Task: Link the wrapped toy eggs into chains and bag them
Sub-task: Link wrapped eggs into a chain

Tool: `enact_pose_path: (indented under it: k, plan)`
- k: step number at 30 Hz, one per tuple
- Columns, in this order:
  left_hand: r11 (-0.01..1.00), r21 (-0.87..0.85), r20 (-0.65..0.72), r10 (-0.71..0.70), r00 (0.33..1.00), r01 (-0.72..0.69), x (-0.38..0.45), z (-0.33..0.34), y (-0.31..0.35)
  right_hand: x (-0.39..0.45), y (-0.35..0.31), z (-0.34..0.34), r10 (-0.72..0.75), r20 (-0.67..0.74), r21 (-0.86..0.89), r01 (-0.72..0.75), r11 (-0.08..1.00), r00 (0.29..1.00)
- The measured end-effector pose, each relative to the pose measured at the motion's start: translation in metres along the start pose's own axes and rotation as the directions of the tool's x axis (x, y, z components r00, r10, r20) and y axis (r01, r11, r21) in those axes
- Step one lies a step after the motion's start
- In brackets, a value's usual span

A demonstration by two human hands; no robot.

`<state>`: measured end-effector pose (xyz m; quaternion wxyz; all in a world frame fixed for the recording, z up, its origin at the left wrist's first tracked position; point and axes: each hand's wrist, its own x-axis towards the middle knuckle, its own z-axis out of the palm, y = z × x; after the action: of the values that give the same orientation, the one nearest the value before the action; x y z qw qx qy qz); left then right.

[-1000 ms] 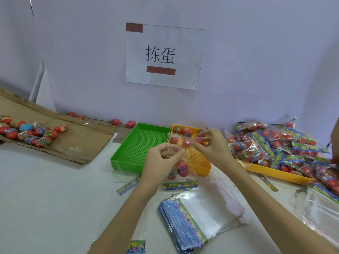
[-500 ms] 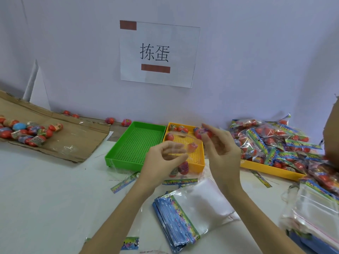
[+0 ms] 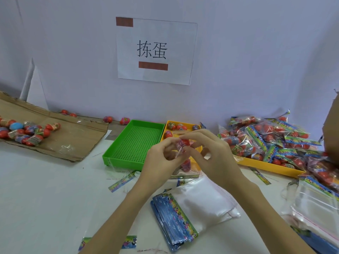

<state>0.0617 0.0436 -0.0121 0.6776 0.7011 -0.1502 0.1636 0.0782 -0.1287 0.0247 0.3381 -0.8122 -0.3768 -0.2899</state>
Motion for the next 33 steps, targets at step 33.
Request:
enact_pose_path:
  k: [33]
  plan:
    - [0.979,0.097,-0.168,-0.163,0.972,0.180,0.007,-0.017,0.002,-0.011,0.071,0.050,0.415,0.183,-0.325,-0.343,0.881,0.891]
